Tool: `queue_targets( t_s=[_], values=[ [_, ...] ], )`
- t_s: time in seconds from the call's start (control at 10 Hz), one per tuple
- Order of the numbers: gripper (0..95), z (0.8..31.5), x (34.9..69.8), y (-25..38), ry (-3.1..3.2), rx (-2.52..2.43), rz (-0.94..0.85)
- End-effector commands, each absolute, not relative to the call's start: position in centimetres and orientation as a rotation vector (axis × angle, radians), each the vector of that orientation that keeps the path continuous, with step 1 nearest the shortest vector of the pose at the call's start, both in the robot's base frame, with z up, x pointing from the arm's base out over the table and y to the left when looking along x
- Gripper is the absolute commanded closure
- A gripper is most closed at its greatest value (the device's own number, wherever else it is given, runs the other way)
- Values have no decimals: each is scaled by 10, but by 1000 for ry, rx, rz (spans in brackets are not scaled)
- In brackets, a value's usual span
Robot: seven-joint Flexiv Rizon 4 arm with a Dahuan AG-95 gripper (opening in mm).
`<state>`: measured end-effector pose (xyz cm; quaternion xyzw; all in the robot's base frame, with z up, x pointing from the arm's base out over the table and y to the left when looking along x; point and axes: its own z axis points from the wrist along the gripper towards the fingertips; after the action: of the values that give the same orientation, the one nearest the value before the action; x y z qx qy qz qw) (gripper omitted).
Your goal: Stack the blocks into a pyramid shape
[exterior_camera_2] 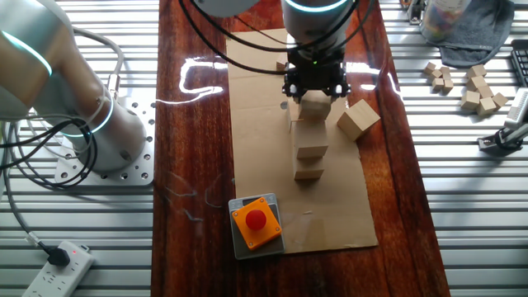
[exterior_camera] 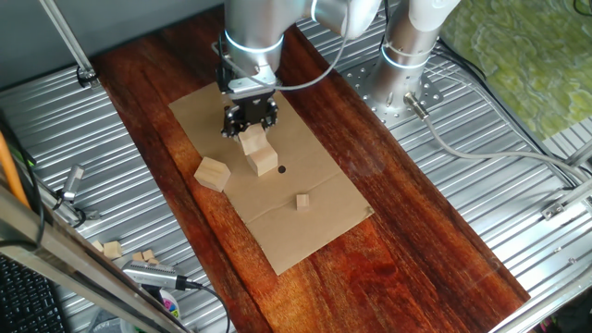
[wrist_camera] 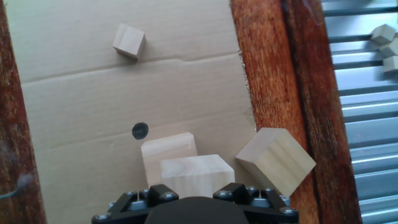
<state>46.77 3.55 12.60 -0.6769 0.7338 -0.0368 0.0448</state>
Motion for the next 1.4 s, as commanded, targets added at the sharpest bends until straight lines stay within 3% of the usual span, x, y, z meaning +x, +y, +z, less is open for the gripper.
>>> queue_targets(
  t_s=[0.1,1.4],
  values=[
    [950,125,468,36,2237,-2071,-118],
    [950,109,461,30,2204,-2099,-131]
  ],
)
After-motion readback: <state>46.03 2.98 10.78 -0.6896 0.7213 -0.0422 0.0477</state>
